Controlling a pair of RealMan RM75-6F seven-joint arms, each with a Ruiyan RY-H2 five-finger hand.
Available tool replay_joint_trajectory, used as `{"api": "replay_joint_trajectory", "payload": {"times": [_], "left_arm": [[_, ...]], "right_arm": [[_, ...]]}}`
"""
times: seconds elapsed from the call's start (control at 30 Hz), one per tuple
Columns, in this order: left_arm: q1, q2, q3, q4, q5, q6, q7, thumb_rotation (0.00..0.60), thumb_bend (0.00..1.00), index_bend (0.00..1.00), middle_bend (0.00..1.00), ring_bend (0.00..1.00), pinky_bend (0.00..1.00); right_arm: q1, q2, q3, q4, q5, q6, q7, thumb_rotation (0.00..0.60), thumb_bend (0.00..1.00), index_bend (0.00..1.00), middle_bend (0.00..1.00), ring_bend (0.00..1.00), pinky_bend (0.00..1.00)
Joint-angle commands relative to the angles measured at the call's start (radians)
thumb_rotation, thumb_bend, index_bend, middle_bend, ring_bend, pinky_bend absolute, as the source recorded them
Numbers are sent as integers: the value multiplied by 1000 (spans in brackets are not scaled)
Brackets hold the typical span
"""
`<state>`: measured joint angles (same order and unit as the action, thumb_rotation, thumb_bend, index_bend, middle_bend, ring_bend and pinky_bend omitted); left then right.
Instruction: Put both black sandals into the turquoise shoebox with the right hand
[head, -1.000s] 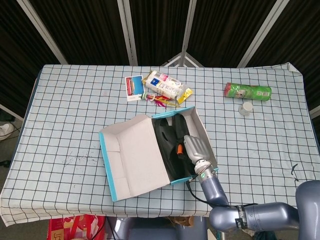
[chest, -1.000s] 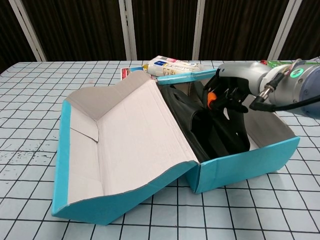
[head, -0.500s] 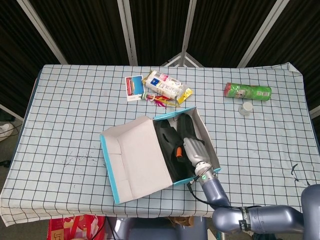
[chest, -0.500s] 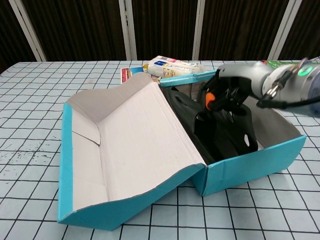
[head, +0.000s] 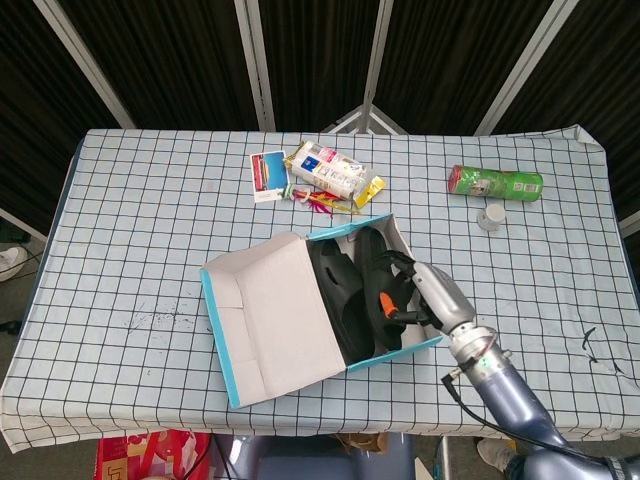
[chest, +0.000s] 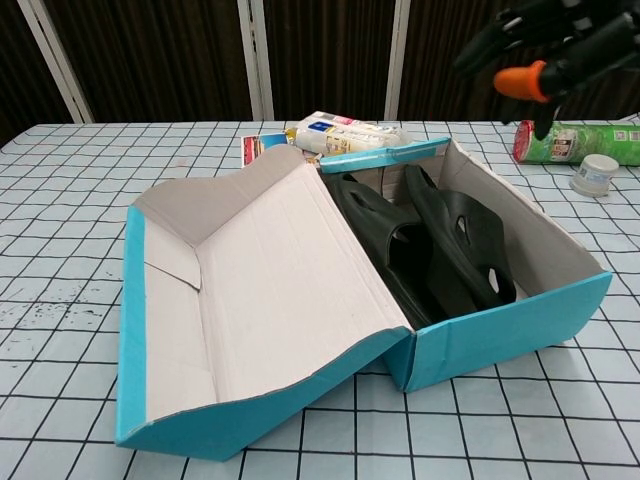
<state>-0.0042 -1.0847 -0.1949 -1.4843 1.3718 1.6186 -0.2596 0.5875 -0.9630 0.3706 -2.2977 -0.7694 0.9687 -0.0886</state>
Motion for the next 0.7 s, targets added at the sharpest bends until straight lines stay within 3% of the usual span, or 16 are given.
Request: {"api": "replay_joint_trajectory", "payload": {"times": [0.03,0.13,0.3,0.4,0.7], "left_arm": [[5,2,2,-3,8,12,-3,600,373,165,44,32,131],[8,3,7,-7,17,19,0,600,374,165,47,32,131],[11,6,9,-11,21,26,5,600,373,165,55,32,131],[14,10,11,-13,16,22,12,600,373,165,56,32,131],[11,37,25,-59,-17,-34,59,600,373,165,56,30,131]], "right_arm": [[-254,102,-242,-8,-410,152,-215,600,429,256,93,309,366],[-353,63,-325,55,-565,269,-246,600,399,249,79,282,346],[-454,-8,-375,185,-693,433,-319,600,324,246,76,258,341],[-500,-54,-381,260,-713,517,-378,600,305,237,76,240,317],[-556,-112,-360,408,-699,621,-458,600,303,237,76,234,314]]}}
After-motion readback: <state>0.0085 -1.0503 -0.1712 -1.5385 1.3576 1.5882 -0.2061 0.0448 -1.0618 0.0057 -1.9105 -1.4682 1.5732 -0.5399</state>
